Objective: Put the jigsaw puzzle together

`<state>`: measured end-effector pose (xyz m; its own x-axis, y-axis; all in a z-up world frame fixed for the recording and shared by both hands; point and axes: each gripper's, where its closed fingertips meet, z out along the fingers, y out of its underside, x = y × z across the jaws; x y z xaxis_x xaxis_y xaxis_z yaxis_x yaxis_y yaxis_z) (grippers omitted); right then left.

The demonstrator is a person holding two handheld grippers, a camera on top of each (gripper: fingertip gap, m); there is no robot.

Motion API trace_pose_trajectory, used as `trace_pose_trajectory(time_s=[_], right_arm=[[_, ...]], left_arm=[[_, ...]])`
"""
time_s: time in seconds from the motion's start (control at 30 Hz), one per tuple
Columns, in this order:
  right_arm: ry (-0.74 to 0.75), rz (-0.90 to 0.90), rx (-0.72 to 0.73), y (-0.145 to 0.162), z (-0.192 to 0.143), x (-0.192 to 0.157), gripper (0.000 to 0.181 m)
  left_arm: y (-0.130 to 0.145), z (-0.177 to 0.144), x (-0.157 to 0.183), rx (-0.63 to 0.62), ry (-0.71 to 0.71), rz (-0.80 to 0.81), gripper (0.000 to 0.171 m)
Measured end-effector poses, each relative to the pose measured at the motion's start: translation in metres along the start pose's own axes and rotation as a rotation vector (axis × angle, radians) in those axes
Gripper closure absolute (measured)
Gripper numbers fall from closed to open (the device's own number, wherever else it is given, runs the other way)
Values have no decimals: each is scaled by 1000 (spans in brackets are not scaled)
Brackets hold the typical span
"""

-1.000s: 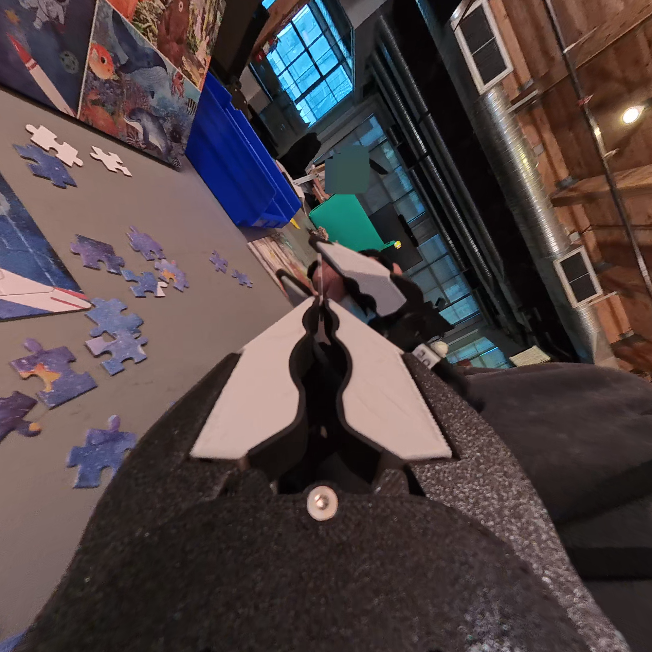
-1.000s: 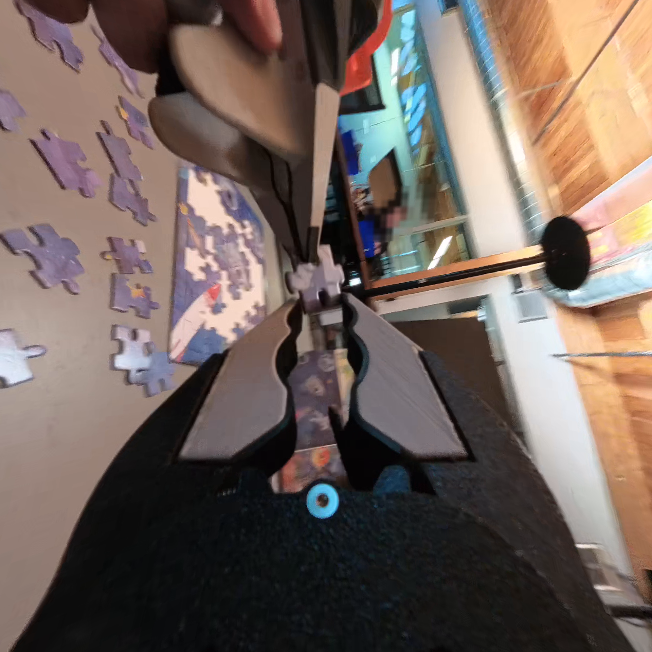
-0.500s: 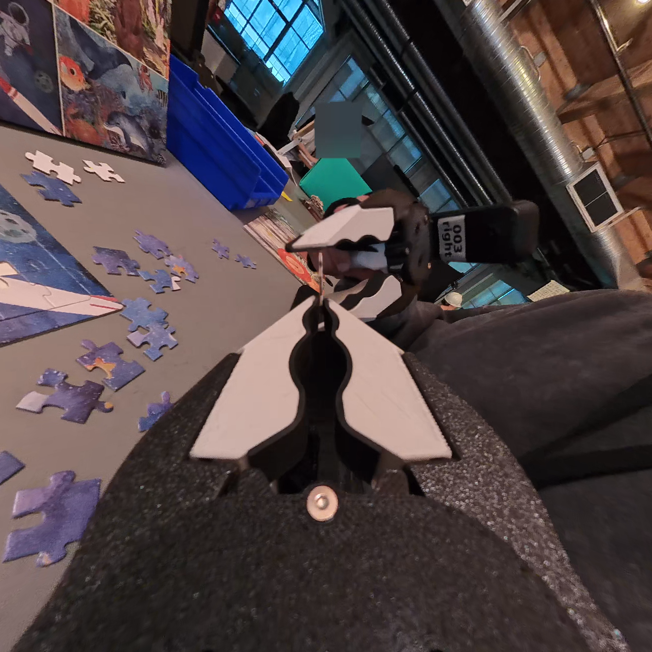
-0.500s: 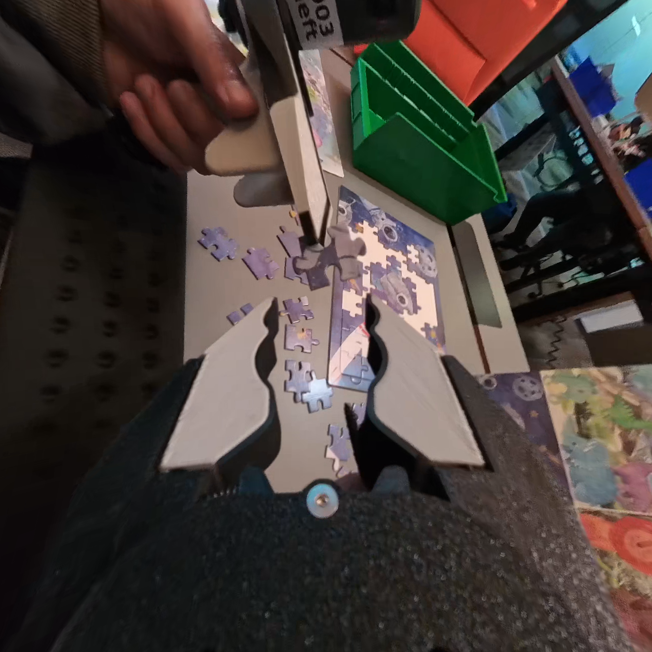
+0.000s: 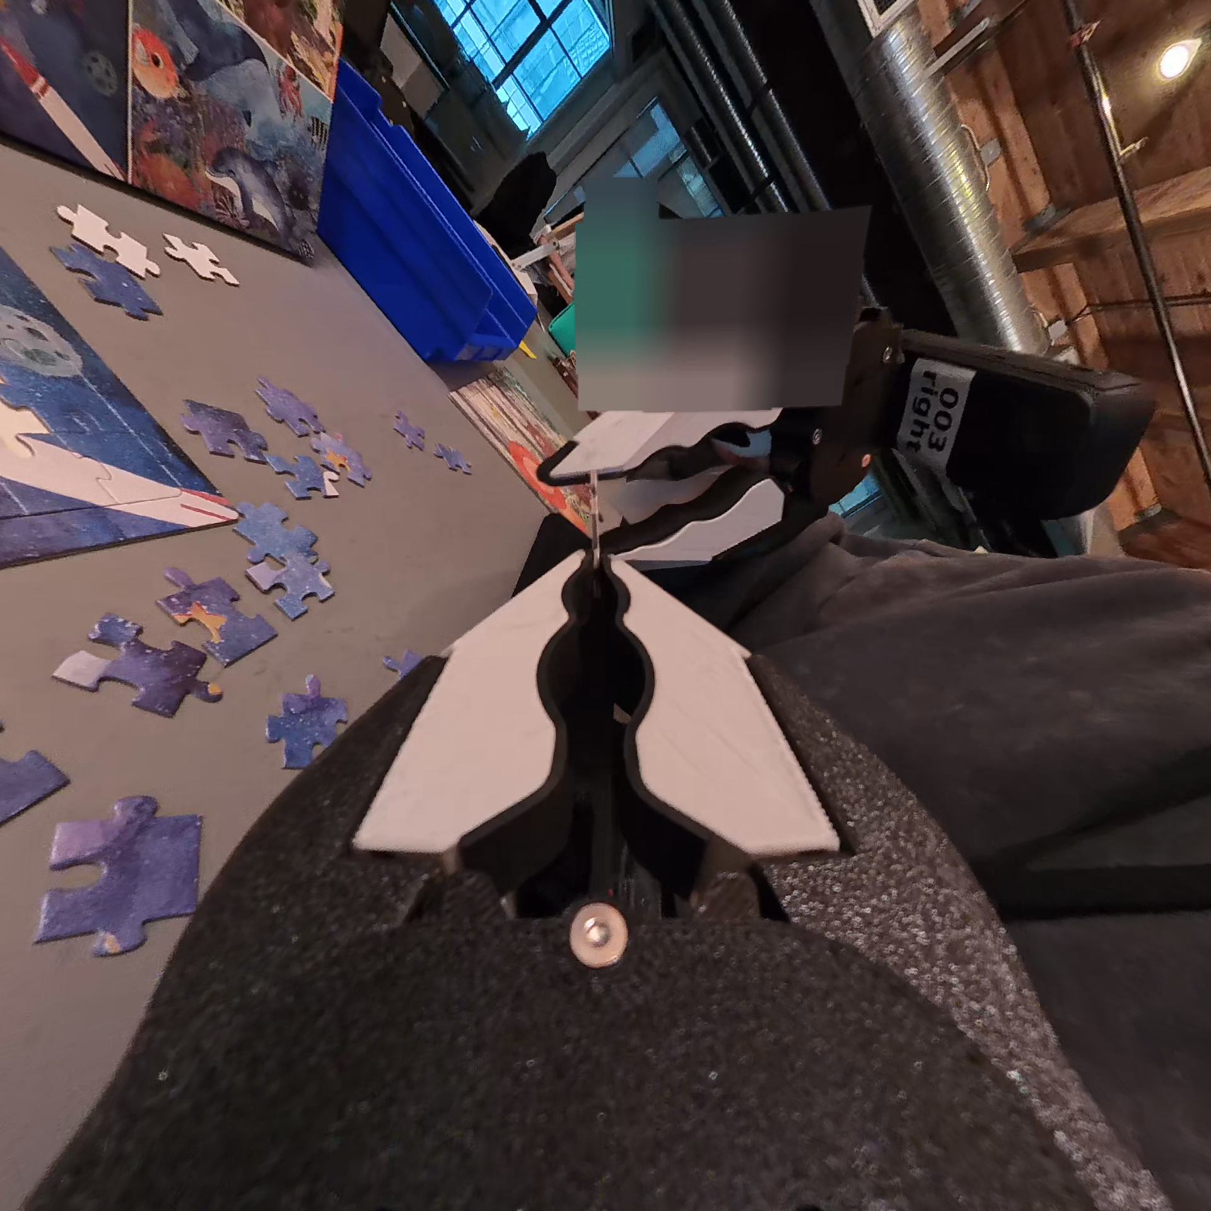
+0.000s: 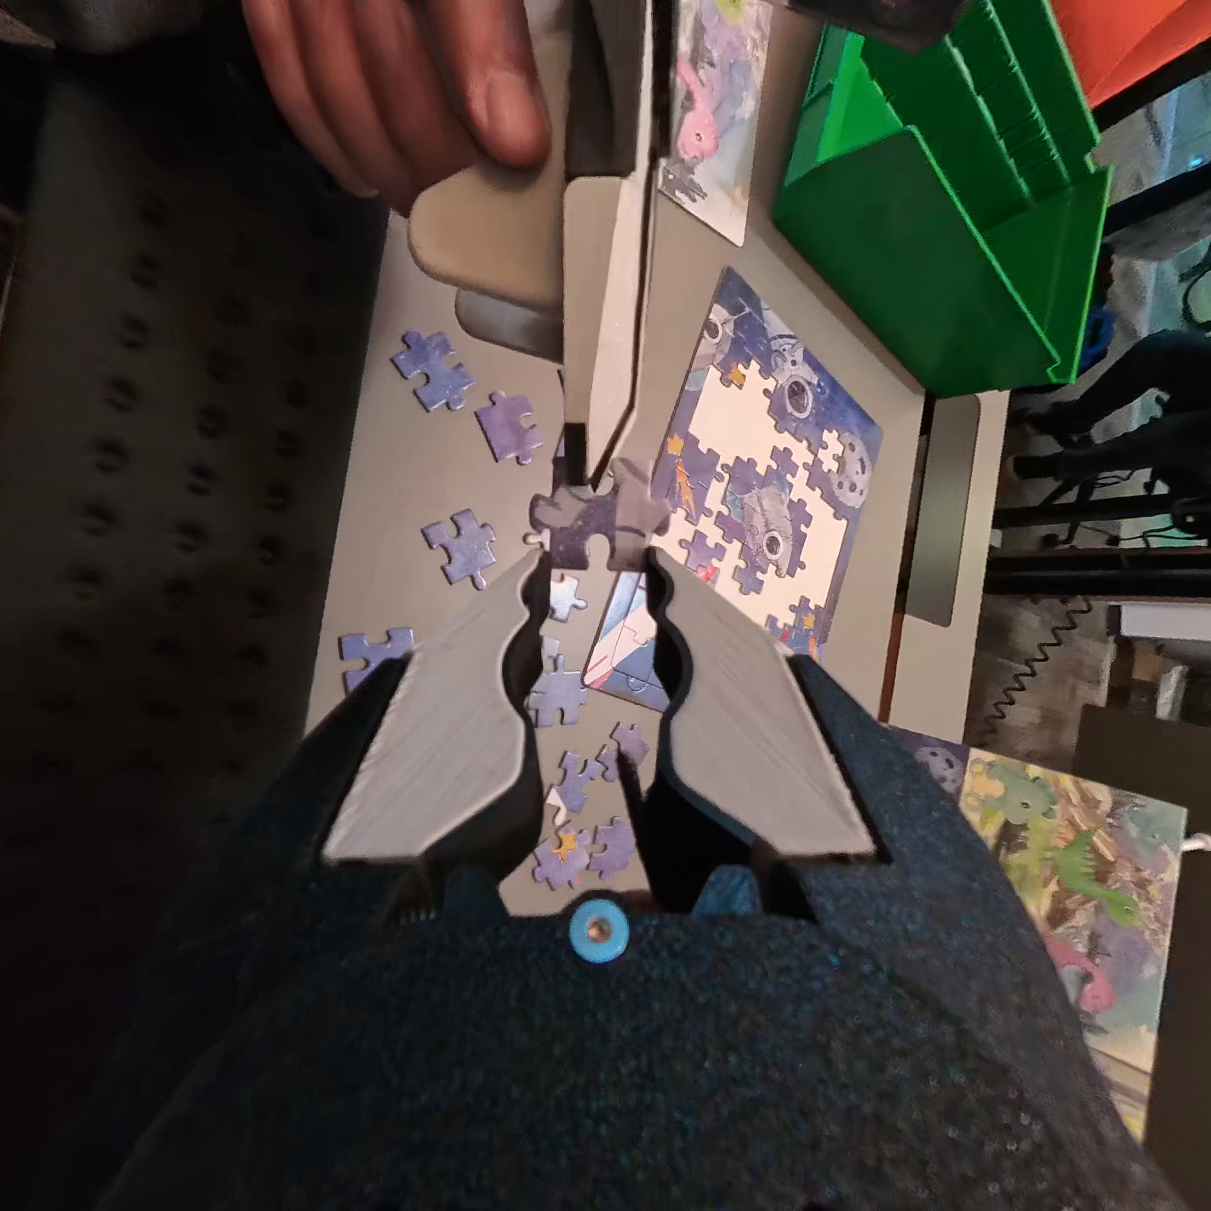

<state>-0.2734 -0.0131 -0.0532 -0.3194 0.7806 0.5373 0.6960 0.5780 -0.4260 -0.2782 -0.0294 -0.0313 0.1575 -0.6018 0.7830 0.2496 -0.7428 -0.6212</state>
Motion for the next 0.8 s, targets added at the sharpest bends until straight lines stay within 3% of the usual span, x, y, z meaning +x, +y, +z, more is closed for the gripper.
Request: trace_pose_trajectory(time_s=[0.2, 0.33, 0.47, 0.57, 0.67, 0.8], right_arm=[[30, 142, -68, 0, -3, 12, 153], [8, 317, -151, 22, -10, 2, 153], [-173, 530, -220, 39, -30, -26, 153], [-252, 622, -251, 46, -39, -6, 153], [-297, 673, -215, 40, -3, 45, 153], [-341, 672, -62, 11, 101, 102, 153]], left_arm=[[-20, -22, -9, 115, -28, -3, 167], [-31, -59, -50, 170, -279, 59, 157], [-37, -104, -82, 174, -527, 104, 152], [-41, -134, -100, 143, -703, 161, 143], [-49, -157, -112, 87, -852, 247, 137], [-65, -170, -121, 0, -956, 321, 136]])
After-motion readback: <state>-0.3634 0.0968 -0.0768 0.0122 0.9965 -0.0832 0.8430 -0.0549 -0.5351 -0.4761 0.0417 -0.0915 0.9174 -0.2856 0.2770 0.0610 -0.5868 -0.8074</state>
